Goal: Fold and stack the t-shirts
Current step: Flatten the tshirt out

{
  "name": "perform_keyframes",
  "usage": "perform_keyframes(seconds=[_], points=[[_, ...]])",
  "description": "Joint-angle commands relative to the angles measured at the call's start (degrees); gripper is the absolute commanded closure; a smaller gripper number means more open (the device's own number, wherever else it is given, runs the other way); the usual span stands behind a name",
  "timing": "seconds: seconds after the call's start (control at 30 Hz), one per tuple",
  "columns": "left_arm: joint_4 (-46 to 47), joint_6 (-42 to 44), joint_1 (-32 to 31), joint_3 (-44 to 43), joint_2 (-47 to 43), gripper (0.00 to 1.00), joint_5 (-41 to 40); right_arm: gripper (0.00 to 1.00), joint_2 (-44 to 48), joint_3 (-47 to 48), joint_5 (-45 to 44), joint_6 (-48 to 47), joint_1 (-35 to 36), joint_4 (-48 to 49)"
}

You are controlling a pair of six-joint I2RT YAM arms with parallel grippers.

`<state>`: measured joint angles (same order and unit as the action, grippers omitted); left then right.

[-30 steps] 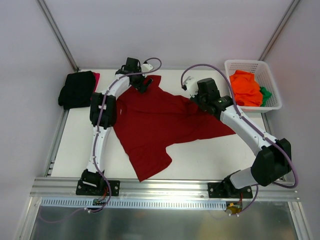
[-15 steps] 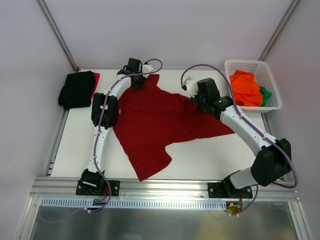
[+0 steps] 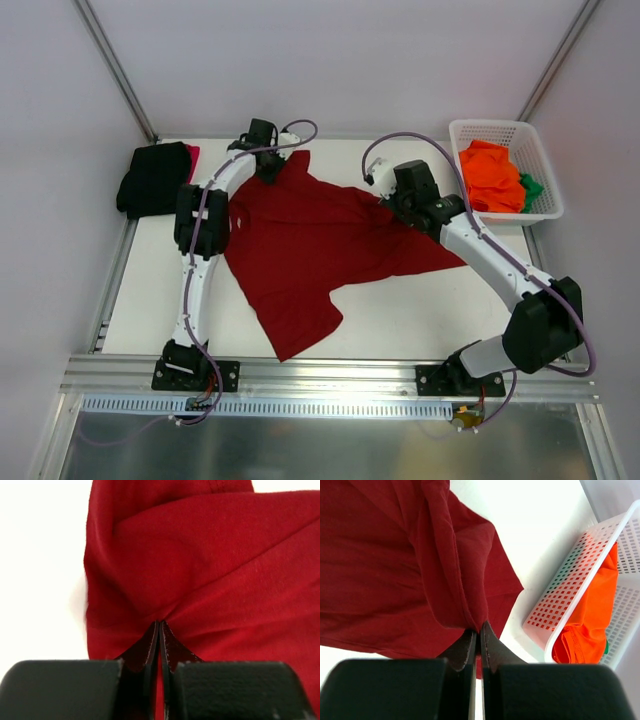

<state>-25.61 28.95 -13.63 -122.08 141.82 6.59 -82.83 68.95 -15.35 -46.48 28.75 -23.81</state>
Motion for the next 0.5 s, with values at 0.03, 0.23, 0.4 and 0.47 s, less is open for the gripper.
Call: perform_keyframes(seconds=[0.03,0.23,0.4,0.47], points=[[-2.26,-6.44,2.72,7.81,-14.97,1.0,4.22,1.0,3.28,-0.74,0.68,1.13,0.16,1.49],[-1.02,-8.12,2.73,13.0,-25.44,1.0,5.01,1.0,3.72,-0.48,1.47,1.39,0.16,1.31],[-2.61,-8.82,2.73,19.06,-30.28,1.0,7.03,1.0,6.0,0.22,0.15,0.78,-0.27,0.79],[-2.69,-8.91,2.9,21.0,-33.26,1.0,7.29,1.0,6.71,1.36,0.33,1.21,-1.5,0.26]])
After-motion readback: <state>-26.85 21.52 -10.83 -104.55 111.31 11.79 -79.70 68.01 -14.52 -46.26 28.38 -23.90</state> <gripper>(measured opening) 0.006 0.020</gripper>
